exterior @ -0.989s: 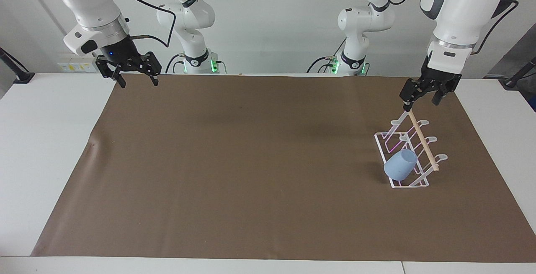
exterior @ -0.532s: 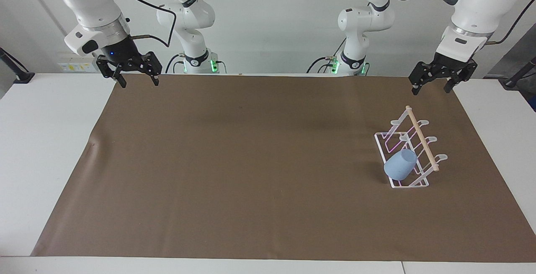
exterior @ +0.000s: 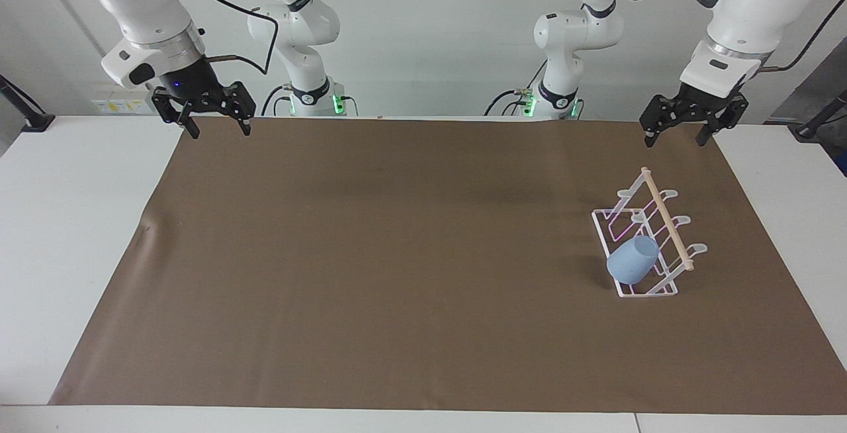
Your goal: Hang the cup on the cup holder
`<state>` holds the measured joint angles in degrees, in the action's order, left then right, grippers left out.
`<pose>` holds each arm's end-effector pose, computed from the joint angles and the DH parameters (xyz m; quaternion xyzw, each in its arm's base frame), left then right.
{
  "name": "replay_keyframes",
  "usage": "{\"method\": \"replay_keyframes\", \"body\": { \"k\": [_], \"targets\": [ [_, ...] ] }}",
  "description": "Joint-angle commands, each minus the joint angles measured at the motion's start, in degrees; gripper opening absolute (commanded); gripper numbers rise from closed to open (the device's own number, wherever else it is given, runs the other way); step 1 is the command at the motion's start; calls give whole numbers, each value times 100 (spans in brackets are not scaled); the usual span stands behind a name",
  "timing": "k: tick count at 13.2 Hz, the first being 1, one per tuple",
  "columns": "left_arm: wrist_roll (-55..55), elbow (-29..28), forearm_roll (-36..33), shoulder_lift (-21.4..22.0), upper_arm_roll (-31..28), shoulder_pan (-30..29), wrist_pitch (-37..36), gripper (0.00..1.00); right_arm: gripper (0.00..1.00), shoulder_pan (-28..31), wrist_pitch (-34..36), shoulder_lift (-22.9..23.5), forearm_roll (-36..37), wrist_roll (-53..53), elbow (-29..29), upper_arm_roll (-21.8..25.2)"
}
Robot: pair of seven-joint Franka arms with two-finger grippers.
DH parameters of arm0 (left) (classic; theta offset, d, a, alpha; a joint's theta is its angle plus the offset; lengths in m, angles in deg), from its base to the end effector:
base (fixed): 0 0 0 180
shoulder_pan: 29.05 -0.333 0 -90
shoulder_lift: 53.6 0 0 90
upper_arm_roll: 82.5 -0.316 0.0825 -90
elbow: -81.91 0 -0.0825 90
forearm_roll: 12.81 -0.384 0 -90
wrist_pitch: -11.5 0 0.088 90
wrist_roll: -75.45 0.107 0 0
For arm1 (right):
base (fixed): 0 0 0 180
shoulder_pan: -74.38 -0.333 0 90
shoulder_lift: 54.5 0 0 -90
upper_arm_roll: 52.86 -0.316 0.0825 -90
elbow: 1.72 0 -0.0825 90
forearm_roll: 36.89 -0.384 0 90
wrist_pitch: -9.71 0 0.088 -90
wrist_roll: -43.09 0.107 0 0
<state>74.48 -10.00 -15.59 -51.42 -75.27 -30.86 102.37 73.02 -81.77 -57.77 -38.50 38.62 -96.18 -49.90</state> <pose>0.5421 -0.0477 0.6310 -0.9988 0.0389 -0.0113 0.0261 0.5384 -0.0129 0.6212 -0.9996 -0.0248 -0.0033 0.0154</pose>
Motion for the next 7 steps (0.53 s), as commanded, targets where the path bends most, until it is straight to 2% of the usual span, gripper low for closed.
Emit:
{"method": "replay_keyframes", "body": {
  "k": [1,3,5,7],
  "targets": [
    [53,-223,93,204,15,23,-254,100,100,-13,104,-77,29,79,-29,30],
    [62,-205,189,231,24,-3,-377,100,100,-13,95,-77,29,79,-38,30],
    [71,-66,654,179,-46,-74,-465,100,100,-13,95,-77,29,79,-29,30],
    [106,111,630,125,-46,-74,-457,100,100,-13,95,-77,29,79,-29,30]
  ]
}}
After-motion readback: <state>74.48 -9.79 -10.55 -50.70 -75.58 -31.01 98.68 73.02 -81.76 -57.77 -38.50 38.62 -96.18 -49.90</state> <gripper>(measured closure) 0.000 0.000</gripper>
